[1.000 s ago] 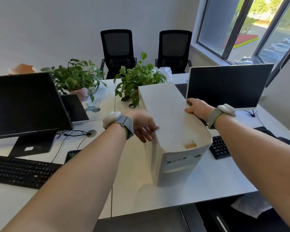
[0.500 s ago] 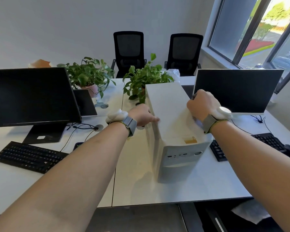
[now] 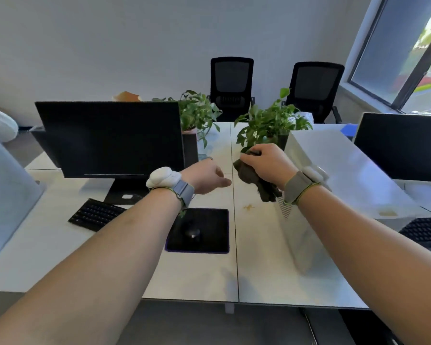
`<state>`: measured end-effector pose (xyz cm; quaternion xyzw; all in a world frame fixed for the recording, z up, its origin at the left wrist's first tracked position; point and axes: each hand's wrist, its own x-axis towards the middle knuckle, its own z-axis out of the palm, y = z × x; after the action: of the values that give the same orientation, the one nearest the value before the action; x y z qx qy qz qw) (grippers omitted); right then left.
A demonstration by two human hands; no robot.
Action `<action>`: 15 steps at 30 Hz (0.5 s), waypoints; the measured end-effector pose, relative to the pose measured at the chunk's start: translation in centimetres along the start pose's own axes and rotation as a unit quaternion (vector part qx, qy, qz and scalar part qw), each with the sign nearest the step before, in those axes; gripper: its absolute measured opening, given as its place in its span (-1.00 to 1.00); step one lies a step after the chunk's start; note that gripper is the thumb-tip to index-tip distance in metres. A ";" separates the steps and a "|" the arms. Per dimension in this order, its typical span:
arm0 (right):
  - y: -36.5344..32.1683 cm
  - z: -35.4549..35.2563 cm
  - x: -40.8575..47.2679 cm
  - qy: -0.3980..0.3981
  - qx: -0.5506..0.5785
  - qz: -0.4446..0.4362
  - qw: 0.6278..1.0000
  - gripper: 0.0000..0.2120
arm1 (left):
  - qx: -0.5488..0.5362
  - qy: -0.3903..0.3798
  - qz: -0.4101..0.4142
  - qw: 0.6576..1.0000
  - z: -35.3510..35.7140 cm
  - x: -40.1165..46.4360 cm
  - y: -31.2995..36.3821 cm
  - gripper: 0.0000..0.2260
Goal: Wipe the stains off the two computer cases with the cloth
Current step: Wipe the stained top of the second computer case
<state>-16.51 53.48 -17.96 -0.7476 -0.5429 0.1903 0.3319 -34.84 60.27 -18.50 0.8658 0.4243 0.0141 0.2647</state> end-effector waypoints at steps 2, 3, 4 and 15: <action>-2.4 3.7 -0.3 -0.019 -0.014 -0.008 1.000 -0.77 | -0.001 -0.010 -0.016 1.000 -0.7 -1.8 -3.5 -0.64; -4.7 6.7 -0.3 -0.031 -0.015 -0.018 0.999 -0.77 | 0.005 -0.015 -0.031 0.999 -2.1 -3.3 -6.5 -0.63; -6.6 9.1 -0.5 -0.046 -0.009 -0.014 0.999 -0.77 | 0.005 -0.016 -0.034 0.999 -2.8 -4.2 -9.1 -0.63; -23.2 26.0 -2.3 -0.134 -0.061 -0.086 0.985 -0.64 | 0.051 0.025 -0.082 0.995 -10.6 -14.1 -27.1 -0.63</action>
<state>-49.93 63.24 -20.20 -0.6850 -0.6551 0.2257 0.2252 -66.26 68.07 -19.31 0.8398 0.5004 -0.0079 0.2104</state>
